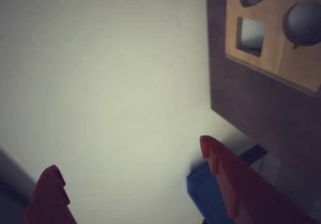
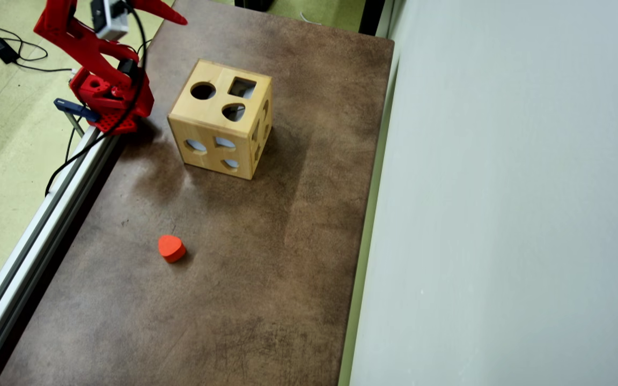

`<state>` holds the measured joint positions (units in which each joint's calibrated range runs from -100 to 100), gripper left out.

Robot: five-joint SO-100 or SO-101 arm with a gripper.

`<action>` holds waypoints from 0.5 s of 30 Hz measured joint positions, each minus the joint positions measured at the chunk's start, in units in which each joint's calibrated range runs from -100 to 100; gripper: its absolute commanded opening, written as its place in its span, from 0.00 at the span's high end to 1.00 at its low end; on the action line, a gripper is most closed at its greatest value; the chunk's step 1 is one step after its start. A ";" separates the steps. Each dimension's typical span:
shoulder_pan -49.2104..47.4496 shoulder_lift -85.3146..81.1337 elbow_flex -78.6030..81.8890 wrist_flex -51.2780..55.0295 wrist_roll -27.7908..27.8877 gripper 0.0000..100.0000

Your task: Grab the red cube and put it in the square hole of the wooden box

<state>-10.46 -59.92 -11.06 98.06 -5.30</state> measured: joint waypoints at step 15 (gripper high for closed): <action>-0.07 -21.02 -0.09 0.00 0.05 0.59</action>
<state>-10.53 -80.93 -11.15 98.06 -5.25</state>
